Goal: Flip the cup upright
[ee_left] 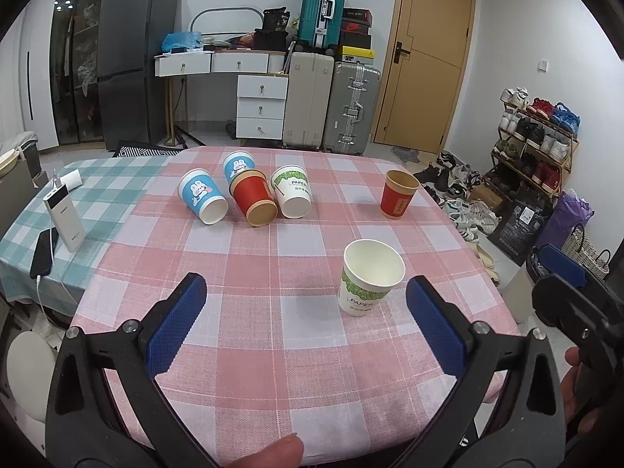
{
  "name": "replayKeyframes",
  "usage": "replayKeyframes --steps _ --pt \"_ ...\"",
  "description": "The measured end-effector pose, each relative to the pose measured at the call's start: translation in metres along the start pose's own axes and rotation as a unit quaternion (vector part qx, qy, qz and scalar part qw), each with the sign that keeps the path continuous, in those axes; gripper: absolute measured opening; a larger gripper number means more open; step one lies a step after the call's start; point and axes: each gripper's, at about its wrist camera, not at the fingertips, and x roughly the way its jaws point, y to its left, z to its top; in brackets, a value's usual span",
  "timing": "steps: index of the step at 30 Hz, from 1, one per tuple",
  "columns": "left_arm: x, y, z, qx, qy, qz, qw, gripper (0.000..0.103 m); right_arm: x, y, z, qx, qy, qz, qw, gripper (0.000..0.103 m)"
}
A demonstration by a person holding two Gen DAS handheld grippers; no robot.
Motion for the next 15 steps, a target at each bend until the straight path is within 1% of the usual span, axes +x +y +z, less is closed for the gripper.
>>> replayKeyframes --steps 15 --pt "-0.0034 -0.0011 -0.0022 0.000 0.000 0.000 1.0000 0.102 0.0054 -0.0041 -0.0047 0.012 0.009 0.002 1.000 0.103"
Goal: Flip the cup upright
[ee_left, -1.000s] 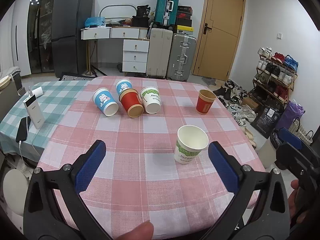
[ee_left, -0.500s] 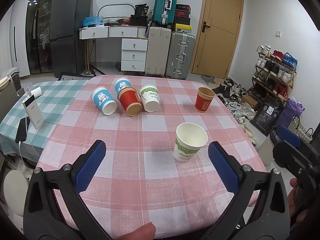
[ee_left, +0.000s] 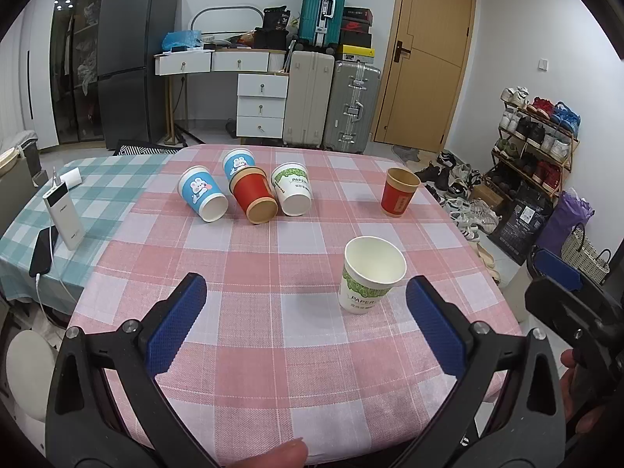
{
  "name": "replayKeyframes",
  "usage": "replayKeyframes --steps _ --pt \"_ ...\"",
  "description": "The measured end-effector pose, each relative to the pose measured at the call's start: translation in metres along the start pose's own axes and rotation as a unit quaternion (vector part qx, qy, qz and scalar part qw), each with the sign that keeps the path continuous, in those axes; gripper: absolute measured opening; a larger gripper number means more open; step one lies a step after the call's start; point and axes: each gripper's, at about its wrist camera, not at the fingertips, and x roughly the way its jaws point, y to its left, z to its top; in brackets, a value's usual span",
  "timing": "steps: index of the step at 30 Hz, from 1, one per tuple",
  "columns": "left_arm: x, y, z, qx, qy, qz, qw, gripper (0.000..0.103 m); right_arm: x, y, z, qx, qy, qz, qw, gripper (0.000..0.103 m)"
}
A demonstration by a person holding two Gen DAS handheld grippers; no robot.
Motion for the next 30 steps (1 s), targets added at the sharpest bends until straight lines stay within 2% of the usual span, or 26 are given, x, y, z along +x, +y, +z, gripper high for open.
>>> replayKeyframes --steps 30 --pt "0.0015 0.0004 -0.0005 0.001 0.001 0.000 1.0000 0.102 0.0050 -0.0025 -0.0065 0.015 0.006 0.007 1.000 0.103"
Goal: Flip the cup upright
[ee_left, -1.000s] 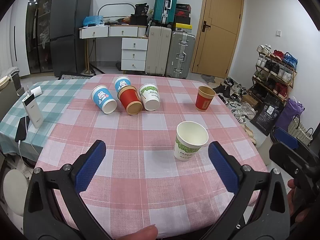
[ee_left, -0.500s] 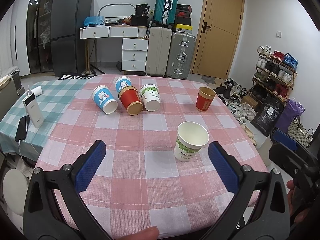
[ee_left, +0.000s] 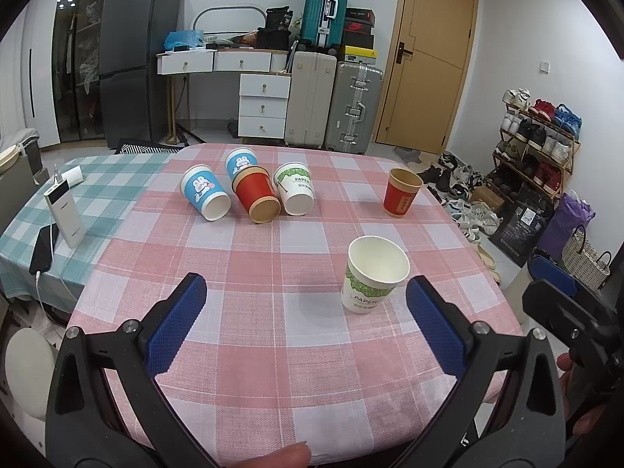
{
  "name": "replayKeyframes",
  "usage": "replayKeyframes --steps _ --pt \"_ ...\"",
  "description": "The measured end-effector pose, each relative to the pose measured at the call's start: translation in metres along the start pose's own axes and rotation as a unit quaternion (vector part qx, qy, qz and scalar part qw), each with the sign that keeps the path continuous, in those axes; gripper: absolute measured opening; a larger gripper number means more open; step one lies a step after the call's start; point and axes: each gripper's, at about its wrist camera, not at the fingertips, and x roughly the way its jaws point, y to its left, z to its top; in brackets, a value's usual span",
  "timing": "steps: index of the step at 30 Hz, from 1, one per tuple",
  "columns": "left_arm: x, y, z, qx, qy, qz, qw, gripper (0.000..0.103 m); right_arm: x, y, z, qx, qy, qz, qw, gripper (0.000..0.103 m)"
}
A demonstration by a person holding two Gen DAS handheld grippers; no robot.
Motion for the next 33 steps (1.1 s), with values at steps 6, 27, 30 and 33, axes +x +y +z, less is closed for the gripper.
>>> replayKeyframes --steps 6,27,30,33 --pt "0.000 0.000 0.000 0.000 0.000 -0.001 1.0000 0.102 0.001 0.000 0.000 0.000 0.000 0.000 1.000 0.103" --pt "0.005 0.002 -0.006 0.000 0.010 -0.002 0.9999 0.102 0.024 -0.009 -0.007 0.013 0.016 0.008 1.000 0.103" --pt "0.009 0.003 -0.006 0.003 0.012 -0.003 0.9999 0.102 0.026 -0.012 -0.007 0.018 0.016 0.011 1.000 0.103" --pt "0.015 0.003 -0.003 0.004 0.015 -0.003 0.9999 0.102 0.028 -0.013 -0.007 0.018 0.015 0.011 1.000 0.103"
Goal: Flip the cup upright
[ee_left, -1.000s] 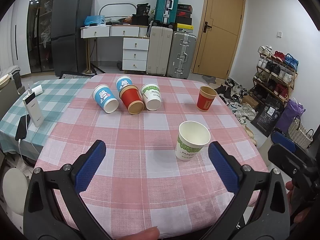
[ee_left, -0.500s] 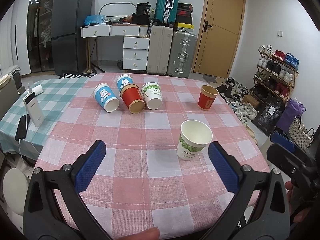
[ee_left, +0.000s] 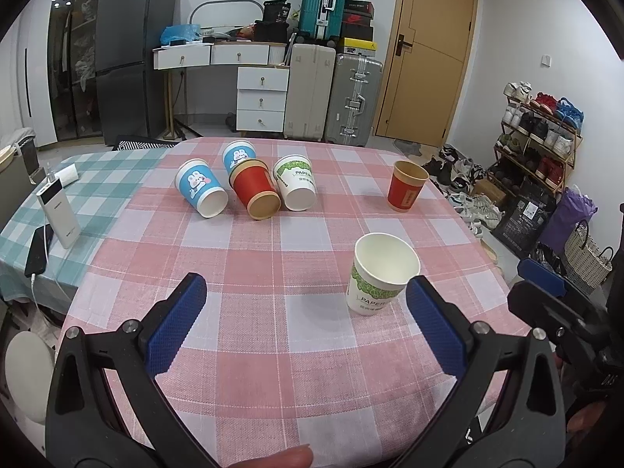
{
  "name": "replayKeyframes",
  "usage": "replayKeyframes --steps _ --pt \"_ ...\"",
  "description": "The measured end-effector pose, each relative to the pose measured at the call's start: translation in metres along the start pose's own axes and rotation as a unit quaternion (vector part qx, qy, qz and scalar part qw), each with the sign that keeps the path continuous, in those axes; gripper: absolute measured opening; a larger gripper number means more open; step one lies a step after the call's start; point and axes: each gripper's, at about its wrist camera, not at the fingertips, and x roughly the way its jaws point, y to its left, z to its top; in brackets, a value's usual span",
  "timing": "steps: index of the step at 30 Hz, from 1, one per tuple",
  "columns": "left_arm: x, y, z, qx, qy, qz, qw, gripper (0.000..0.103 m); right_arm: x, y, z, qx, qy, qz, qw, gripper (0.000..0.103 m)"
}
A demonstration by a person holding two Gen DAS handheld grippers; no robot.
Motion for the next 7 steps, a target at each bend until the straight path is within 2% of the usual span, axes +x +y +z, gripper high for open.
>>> replayKeyframes --steps 7 --pt "0.0086 0.0045 0.0030 -0.002 0.000 -0.007 1.0000 0.102 0.0098 -0.0061 0.0001 0.005 0.013 0.000 1.000 0.103"
